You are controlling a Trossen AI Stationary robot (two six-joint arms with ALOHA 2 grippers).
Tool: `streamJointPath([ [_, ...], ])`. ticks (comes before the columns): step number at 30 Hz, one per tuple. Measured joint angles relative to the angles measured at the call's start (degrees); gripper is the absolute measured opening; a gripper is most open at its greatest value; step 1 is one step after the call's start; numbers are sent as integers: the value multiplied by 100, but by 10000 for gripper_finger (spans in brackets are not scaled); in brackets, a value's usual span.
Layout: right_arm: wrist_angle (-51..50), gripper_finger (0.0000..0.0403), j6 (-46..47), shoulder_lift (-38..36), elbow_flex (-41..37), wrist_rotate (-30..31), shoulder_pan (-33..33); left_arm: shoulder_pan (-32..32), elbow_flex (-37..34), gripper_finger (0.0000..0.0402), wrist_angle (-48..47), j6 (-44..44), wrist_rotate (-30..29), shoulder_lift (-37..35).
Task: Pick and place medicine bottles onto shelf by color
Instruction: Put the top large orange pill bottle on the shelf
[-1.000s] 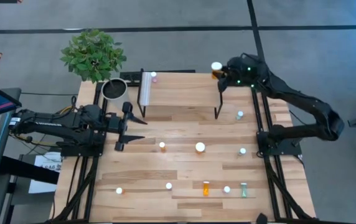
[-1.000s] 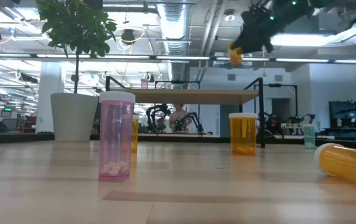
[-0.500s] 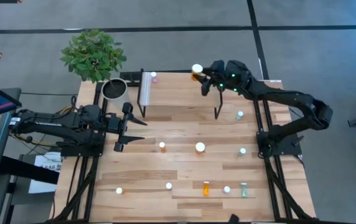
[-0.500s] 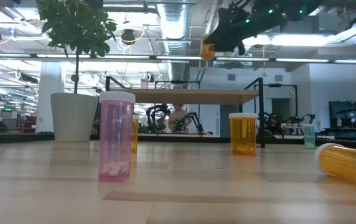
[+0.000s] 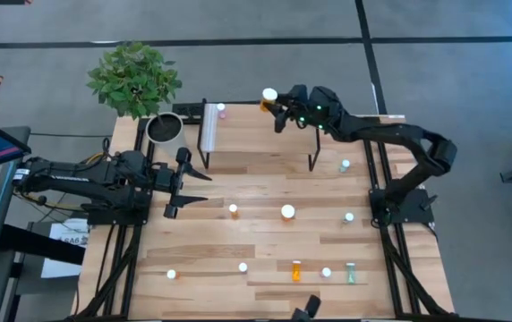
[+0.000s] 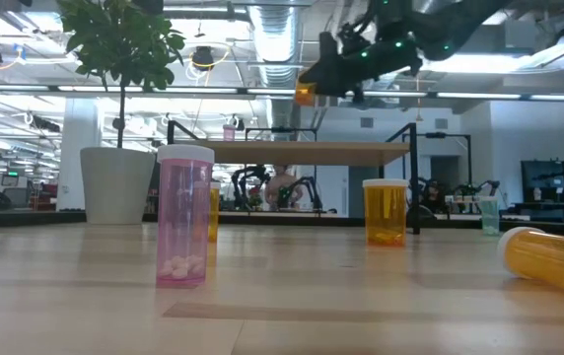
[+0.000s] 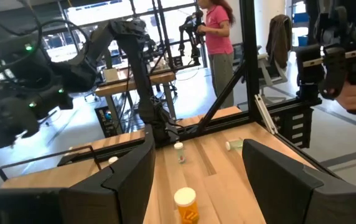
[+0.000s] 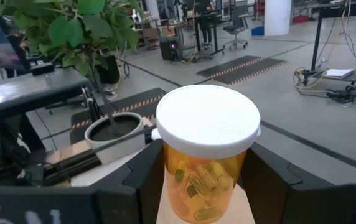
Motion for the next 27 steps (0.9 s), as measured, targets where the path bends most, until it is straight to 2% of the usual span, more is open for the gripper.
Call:
streamJointPath([
  [10,-316,201,-46,997,1063,-22,96,0,0,231,-80,16,-39,1],
  [17,-284,198,-68,1577,1274,-20,155,2,0,231,-333,118,-537,-50],
  [27,-299,200,-262,1968,1461,12,138,2,4,231,-394,153,-584,-113],
])
